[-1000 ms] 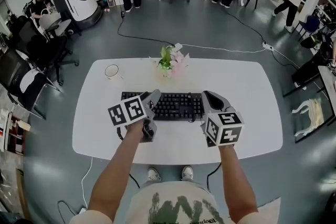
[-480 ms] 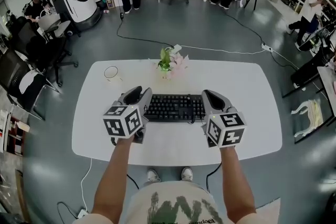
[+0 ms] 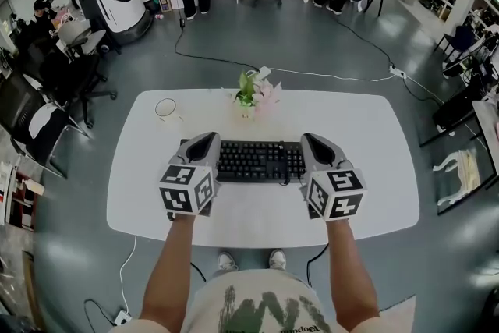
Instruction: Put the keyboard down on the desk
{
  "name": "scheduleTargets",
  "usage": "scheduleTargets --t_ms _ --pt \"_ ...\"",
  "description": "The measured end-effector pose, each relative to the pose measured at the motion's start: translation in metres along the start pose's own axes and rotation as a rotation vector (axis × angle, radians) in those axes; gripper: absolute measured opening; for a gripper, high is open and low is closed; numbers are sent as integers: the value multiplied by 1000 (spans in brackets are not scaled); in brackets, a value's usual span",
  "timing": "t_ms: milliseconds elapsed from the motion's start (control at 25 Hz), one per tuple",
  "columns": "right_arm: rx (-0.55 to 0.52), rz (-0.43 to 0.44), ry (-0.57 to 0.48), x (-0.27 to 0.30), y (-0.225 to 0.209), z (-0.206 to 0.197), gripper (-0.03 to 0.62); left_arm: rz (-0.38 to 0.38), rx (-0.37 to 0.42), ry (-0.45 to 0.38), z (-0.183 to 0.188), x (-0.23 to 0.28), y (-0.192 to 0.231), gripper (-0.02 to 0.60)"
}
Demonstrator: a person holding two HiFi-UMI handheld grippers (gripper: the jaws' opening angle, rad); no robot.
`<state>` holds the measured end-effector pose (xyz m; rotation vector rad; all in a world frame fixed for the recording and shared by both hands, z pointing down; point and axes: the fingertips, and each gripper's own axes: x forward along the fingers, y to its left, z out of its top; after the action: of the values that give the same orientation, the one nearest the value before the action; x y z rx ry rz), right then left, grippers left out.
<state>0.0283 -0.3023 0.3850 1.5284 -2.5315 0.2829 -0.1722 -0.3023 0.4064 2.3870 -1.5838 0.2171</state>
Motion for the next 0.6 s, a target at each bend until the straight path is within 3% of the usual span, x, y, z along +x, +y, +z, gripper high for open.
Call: scheduleTargets --t_ms 600 --pt "0 12 0 2 3 1 -2 7 -20 5 -4 0 1 3"
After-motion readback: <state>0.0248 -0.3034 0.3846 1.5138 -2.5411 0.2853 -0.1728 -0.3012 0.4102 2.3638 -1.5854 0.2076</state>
